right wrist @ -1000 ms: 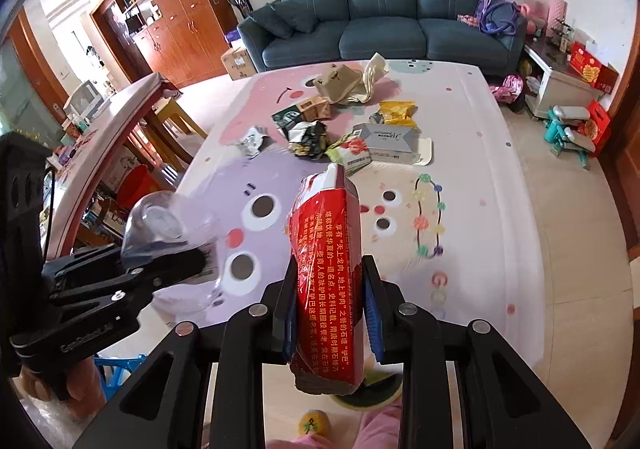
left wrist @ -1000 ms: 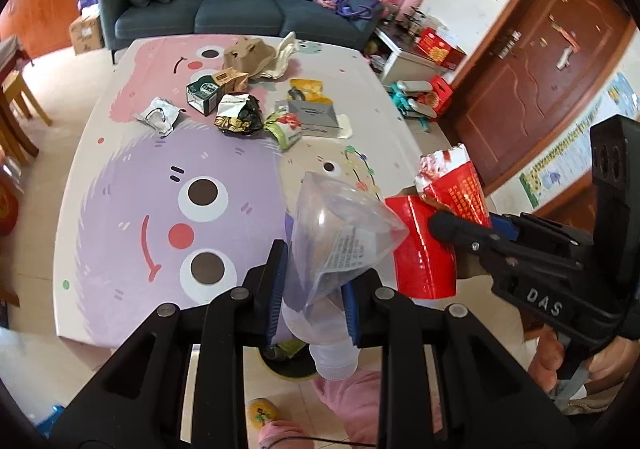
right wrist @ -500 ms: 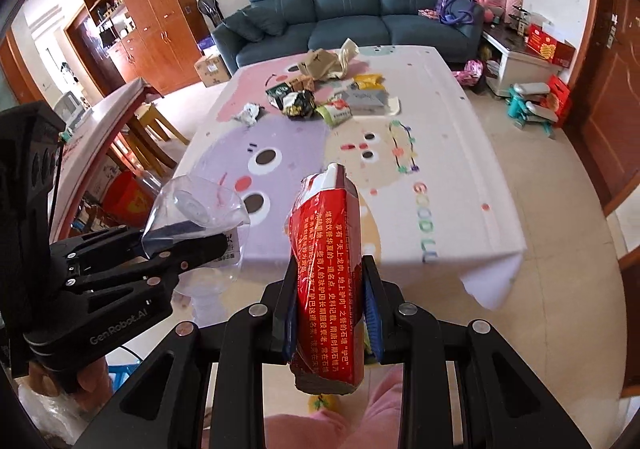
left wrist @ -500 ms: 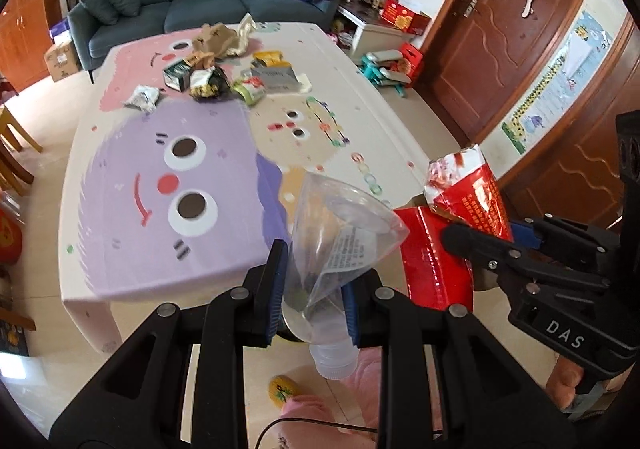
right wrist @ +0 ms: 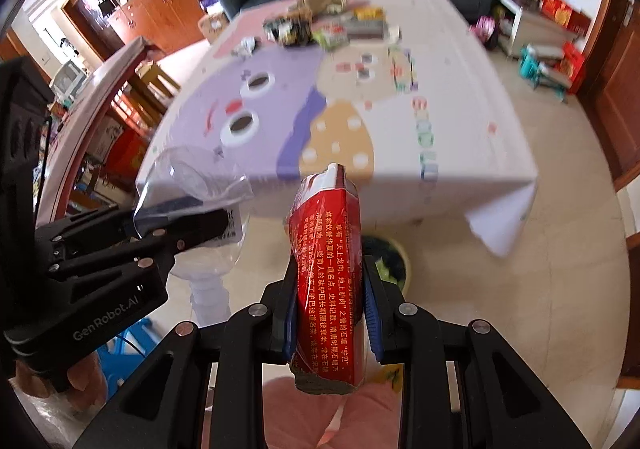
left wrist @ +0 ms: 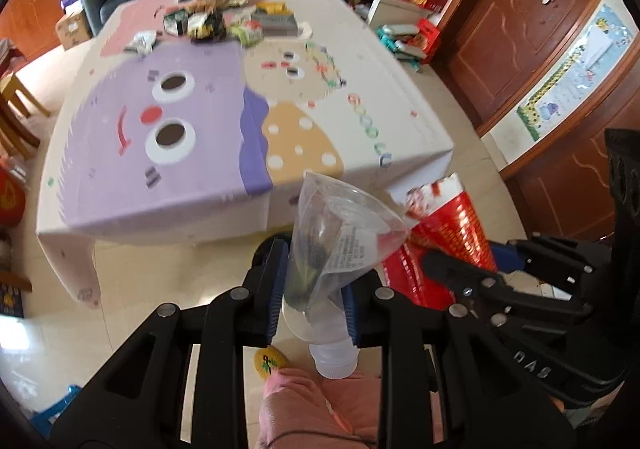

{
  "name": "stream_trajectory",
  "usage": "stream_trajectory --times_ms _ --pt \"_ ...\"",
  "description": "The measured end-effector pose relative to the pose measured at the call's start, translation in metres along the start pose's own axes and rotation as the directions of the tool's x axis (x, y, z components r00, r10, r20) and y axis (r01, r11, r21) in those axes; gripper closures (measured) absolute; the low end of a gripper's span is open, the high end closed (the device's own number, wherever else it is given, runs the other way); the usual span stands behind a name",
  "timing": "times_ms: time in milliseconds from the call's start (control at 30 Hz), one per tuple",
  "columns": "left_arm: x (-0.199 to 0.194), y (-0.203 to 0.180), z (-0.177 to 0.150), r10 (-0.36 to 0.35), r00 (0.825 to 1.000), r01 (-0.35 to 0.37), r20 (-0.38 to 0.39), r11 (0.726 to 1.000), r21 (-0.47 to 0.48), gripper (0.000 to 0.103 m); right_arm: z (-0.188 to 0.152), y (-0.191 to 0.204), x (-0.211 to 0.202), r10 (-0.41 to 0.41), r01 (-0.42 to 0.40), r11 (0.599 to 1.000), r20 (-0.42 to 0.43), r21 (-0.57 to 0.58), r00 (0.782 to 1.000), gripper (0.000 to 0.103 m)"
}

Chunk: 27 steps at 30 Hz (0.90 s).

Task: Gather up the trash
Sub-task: 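Lift the red bag and clear bottle and carry both over the black bin, then open the right gripper over the bin while the left releases the bottle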

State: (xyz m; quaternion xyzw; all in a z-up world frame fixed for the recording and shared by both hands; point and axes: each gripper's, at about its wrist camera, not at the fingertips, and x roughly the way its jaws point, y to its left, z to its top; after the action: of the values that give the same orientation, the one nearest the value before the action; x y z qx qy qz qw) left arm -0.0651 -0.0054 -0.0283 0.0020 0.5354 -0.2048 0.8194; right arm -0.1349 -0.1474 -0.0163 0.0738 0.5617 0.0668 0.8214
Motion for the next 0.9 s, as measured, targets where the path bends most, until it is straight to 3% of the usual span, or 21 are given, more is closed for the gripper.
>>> stream_trajectory --times_ms 167,433,833,900 --pt "0.057 -0.011 -0.029 0.039 0.997 -0.041 -0.066 0.999 -0.022 0.081 -0.031 -0.038 0.058 0.052 -0.046 0.996 -0.08 0.078 0.995 0.077" --pt "0.162 -0.007 -0.063 0.069 0.989 -0.079 -0.133 0.994 -0.071 0.081 -0.067 -0.098 0.169 0.073 -0.032 0.973 -0.172 0.228 0.982 0.077" --pt "0.276 0.009 -0.079 0.109 0.98 -0.124 -0.169 0.989 -0.082 0.08 -0.072 -0.138 0.279 0.096 -0.038 0.959 -0.195 0.282 0.976 0.072" --pt "0.291 0.012 -0.082 0.107 0.975 -0.126 -0.193 0.988 -0.086 0.079 -0.072 -0.141 0.295 0.093 -0.031 0.96 -0.211 0.278 0.973 0.066"
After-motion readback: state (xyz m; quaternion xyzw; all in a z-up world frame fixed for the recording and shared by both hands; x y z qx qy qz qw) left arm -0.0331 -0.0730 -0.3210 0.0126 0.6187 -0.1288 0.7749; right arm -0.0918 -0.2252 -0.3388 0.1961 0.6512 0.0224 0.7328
